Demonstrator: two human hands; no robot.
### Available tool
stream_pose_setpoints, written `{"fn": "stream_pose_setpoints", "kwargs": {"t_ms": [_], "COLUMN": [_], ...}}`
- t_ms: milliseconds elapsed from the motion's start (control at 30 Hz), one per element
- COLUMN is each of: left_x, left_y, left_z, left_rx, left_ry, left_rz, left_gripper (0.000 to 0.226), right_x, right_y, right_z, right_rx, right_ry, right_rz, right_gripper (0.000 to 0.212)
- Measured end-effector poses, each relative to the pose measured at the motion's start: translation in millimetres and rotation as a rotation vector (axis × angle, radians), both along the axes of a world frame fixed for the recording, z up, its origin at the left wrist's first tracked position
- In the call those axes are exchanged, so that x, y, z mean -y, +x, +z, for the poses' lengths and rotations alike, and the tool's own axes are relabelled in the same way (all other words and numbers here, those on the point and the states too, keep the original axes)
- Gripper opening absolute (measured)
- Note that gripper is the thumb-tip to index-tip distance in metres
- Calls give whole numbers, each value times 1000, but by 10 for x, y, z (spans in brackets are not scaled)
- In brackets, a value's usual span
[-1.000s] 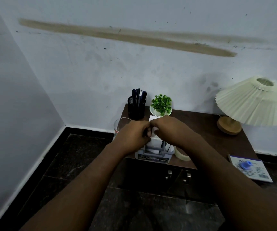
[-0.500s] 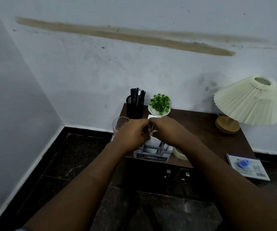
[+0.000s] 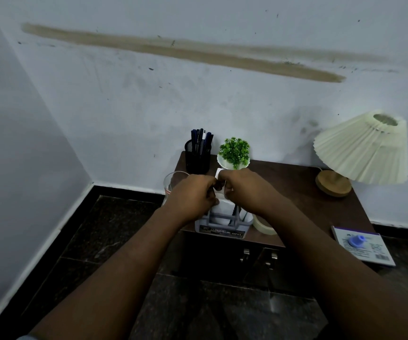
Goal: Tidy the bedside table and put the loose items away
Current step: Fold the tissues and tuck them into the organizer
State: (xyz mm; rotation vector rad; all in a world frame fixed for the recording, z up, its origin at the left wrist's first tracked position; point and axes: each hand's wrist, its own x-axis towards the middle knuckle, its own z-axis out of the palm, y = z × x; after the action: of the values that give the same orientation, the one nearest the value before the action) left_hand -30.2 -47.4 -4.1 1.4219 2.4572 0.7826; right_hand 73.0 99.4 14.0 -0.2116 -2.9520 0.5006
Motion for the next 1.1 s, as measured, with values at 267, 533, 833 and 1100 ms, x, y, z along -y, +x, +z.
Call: {"fn": "stream_pose_setpoints", "kwargs": {"t_ms": [267, 533, 833, 1100], "left_x": [-29, -69, -89, -44], "left_y": [24, 68, 132, 103], "left_z": [4, 13, 56, 134], "left_rx": [-46, -53, -136, -57], "left_ry": [-52, -70, -79, -45], "left_rz": [10, 30, 74, 148], "left_gripper": [27, 34, 15, 19], "right_x": [-57, -267, -424, -478], "right_y": [7, 187, 302, 325], "right_z": [32, 43, -32, -107], "right_rx": [29, 38, 171, 479], "right_ry": [-24, -57, -12, -605], "right_rz": [-60, -196, -371, -527], "right_gripper": [22, 22, 12, 35]}}
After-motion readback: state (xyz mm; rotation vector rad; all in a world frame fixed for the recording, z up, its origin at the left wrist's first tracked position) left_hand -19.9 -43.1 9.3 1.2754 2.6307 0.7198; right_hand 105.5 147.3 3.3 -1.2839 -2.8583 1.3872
